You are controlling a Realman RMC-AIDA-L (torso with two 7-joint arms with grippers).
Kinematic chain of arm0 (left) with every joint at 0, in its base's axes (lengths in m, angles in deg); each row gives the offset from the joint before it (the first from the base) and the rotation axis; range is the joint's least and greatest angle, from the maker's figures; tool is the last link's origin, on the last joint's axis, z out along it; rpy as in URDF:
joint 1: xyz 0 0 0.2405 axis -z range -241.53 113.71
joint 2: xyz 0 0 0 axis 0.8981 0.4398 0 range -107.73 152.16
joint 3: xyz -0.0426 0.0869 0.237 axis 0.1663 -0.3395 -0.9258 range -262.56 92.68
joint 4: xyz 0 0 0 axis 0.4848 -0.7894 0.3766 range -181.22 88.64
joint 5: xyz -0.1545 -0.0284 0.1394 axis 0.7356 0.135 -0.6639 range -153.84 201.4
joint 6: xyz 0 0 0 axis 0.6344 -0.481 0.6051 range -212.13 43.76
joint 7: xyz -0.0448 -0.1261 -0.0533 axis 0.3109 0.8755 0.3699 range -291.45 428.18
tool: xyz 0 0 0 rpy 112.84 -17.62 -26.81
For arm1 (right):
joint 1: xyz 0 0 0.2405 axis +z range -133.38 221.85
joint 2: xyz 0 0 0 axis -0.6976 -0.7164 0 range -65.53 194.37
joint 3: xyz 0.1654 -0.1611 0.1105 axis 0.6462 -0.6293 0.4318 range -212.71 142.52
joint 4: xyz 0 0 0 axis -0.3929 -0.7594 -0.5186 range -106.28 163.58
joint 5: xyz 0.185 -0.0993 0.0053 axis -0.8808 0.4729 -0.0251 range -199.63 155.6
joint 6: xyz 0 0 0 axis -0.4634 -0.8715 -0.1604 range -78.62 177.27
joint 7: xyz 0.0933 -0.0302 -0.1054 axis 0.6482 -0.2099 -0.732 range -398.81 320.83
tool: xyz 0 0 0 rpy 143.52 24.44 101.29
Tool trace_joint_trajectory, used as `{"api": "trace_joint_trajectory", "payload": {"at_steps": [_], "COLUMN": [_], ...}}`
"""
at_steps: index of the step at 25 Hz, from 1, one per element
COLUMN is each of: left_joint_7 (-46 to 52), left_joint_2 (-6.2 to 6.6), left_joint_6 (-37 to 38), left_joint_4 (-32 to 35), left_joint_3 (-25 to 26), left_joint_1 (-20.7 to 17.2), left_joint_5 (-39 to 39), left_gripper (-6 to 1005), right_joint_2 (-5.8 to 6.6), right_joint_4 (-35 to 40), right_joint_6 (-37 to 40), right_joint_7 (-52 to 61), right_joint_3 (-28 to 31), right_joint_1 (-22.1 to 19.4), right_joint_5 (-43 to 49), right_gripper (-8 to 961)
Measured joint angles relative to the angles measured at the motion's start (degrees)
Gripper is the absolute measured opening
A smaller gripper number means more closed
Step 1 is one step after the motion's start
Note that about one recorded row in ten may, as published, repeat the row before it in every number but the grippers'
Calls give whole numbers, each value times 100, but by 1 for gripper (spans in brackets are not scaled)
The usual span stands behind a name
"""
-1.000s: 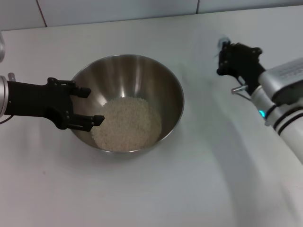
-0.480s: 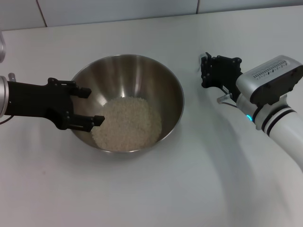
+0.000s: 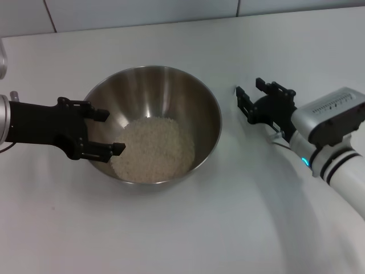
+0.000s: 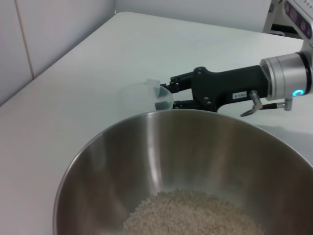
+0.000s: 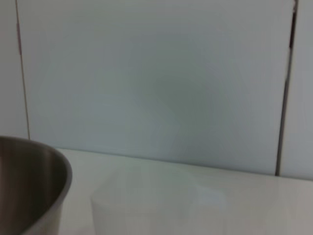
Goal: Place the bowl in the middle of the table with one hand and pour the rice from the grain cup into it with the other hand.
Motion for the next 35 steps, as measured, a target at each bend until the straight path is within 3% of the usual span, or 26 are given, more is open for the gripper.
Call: {"api": "trace_joint_trajectory", "payload": {"at_steps": [5, 6, 7, 10, 11, 12, 15, 16, 17, 19, 20, 21, 22, 25, 26, 27, 28, 29, 31, 32, 33, 35], "left_joint_7": [7, 10, 15, 17, 18, 18, 17, 14, 14, 12, 12, 11, 11, 9, 11, 11, 13, 17, 32, 39, 45, 49], "left_joint_2": [7, 7, 7, 7, 7, 7, 6, 6, 6, 7, 6, 6, 6, 7, 13, 13, 15, 15, 16, 16, 16, 16], "left_joint_6": [0, 0, 0, -1, -1, -1, 1, 0, 0, 0, 1, 0, 0, 0, -1, -1, 0, -1, -1, -2, -3, -4], "left_joint_4": [0, 0, 1, 0, 1, 1, 1, 5, 5, 8, 8, 11, 11, 15, 20, 20, 26, 39, 54, 61, 68, 76], "left_joint_3": [-5, -6, -8, -9, -9, -9, -9, -9, -9, -7, -9, -8, -8, -9, -8, -8, -7, -4, 10, 14, 17, 20], "left_joint_1": [-12, -13, -13, -14, -14, -14, -16, -19, -19, -23, -24, -22, -22, 4, 19, 19, 21, 23, 35, 39, 43, 43], "left_joint_5": [0, 0, 0, 0, 0, 0, 0, 0, 0, 0, -1, -1, -1, -1, -1, -1, -1, -1, 0, 0, 0, 0], "left_gripper": [827, 827, 827, 827, 827, 827, 827, 827, 827, 827, 827, 827, 827, 827, 827, 827, 827, 827, 827, 827, 827, 827], "right_joint_2": [18, 22, 22, 25, 57, 57, 148, 190, 190, 135, 135, 53, 53, 2, -4, -4, -8, -8, -21, -21, -25, -25], "right_joint_4": [-116, -175, -175, -184, -16, -16, 722, 1533, 1533, 2793, 2793, 3652, 3652, 4537, 5006, 5006, 5408, 5408, 6002, 6002, 6395, 6544], "right_joint_6": [446, 1016, 1016, 2211, 3118, 3118, 4192, 4750, 4750, 5140, 5140, 5118, 5118, 4846, 4529, 4529, 4206, 4206, 3777, 3777, 3547, 3452], "right_joint_7": [-5, 18, 18, 268, 812, 812, 2181, 3214, 3214, 4321, 4321, 5076, 5076, 5868, 6492, 6492, 7047, 7047, 7775, 7775, 8354, 8598], "right_joint_3": [5, 60, 60, 213, 199, 199, 29, -50, -50, -389, -389, -944, -944, -2105, -2936, -2936, -3766, -3766, -5052, -5052, -5781, -6061], "right_joint_1": [-362, -660, -660, -1122, -1321, -1321, -1254, -988, -988, -434, -434, -73, -73, 284, 449, 449, 556, 556, 577, 577, 555, 539], "right_joint_5": [16, 11, 11, -14, 79, 79, 605, 1167, 1167, 1769, 1769, 1896, 1896, 1886, 1868, 1868, 1868, 1868, 1847, 1847, 1851, 1865], "right_gripper": [540, 589, 632, 759, 802, 803, 807, 808, 809, 812, 813, 814, 816, 818, 818, 818, 818, 818, 818, 818, 818, 818]}}
